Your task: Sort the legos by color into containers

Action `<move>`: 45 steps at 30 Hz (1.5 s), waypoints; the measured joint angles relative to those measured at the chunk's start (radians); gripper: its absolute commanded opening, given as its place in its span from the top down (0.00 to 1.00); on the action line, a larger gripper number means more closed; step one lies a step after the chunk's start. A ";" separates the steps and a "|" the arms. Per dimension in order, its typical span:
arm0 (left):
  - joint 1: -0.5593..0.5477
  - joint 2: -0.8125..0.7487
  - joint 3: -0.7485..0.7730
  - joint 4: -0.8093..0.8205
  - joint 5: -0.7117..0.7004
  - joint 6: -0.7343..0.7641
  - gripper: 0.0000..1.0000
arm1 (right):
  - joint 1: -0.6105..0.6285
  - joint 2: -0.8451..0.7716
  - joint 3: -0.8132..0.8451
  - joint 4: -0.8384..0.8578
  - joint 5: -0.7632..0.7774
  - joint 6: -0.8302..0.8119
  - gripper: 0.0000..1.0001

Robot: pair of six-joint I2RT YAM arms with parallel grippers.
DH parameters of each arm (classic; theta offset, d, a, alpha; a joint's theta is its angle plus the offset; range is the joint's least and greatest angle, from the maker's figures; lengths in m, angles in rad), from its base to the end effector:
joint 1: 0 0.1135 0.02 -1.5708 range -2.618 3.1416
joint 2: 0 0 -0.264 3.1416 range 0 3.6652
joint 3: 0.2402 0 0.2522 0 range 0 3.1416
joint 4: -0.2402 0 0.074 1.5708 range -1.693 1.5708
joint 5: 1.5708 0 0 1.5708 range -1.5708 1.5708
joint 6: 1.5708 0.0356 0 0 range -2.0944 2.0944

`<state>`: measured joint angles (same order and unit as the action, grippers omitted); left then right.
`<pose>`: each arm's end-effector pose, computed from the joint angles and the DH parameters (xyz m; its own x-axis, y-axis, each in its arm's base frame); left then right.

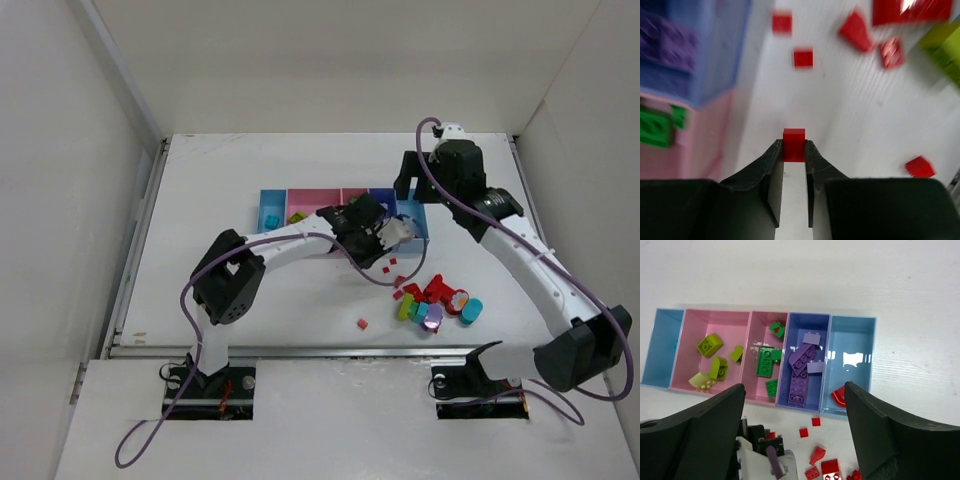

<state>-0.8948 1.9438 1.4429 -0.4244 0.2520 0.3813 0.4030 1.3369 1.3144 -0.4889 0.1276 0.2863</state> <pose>0.2591 -0.3372 0.2077 -0.1478 0.7603 -0.6325 0.9743 0.2219 0.0390 0.2781 0.1136 0.3713 -0.5129 0.0859 -0.8542 -0.1481 0.9712 0.1865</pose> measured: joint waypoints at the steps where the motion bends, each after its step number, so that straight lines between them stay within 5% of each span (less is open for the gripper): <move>1: 0.000 0.000 0.043 -0.002 0.016 0.002 1.00 | -0.004 -0.019 -0.005 0.000 0.009 0.001 0.13; 11: -0.010 0.150 0.418 0.181 0.117 -0.044 1.00 | -0.031 -0.270 -0.134 0.091 0.232 0.126 0.13; 21: 0.040 0.309 0.448 0.372 0.071 -0.135 1.00 | -0.035 -0.306 -0.166 0.040 0.371 0.137 0.13; 24: 0.052 0.309 0.448 0.409 0.048 -0.135 0.75 | -0.035 -0.293 -0.164 0.039 0.382 0.132 0.13; 26: 0.052 0.309 0.448 0.429 0.040 -0.132 0.45 | -0.035 -0.272 -0.161 0.037 0.383 0.127 0.13; 28: 0.050 0.309 0.448 0.438 0.047 -0.130 0.35 | -0.035 -0.250 -0.156 0.034 0.382 0.120 0.13; 39: 0.050 0.297 0.401 0.423 0.065 -0.134 0.28 | -0.035 -0.224 -0.122 0.021 0.372 0.067 0.09; 45: 0.060 0.140 0.275 0.304 0.015 -0.129 0.29 | -0.035 -0.157 0.012 -0.046 0.277 -0.003 0.06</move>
<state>-0.8345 2.0834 1.7180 -0.1207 0.2668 0.2523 0.3679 1.1797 1.3266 -0.5350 0.4049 0.2829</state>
